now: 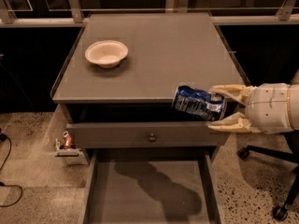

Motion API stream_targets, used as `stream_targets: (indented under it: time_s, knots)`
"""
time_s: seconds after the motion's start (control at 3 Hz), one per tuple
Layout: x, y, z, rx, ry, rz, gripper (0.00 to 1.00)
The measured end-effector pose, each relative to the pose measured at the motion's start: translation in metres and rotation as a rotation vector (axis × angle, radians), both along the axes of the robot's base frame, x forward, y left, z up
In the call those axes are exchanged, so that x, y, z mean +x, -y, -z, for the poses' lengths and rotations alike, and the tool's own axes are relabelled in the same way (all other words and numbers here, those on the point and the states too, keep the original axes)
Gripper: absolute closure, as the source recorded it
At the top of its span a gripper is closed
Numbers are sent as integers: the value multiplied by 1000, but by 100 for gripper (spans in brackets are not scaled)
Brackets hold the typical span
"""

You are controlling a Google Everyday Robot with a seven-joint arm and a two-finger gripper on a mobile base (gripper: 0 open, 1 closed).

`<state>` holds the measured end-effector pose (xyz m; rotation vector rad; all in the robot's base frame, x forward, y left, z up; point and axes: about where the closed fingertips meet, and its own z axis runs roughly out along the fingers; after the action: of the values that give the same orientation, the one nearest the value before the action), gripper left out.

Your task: Pick pepsi can from middle drawer and place on counter

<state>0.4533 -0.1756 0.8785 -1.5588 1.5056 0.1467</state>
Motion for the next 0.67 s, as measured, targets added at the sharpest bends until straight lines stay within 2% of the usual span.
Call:
stream_targets:
  time_s: [0.33, 0.67]
  knots:
    - [41, 10, -3, -6, -10, 13, 100]
    - [103, 31, -1, -18, -80, 61, 100]
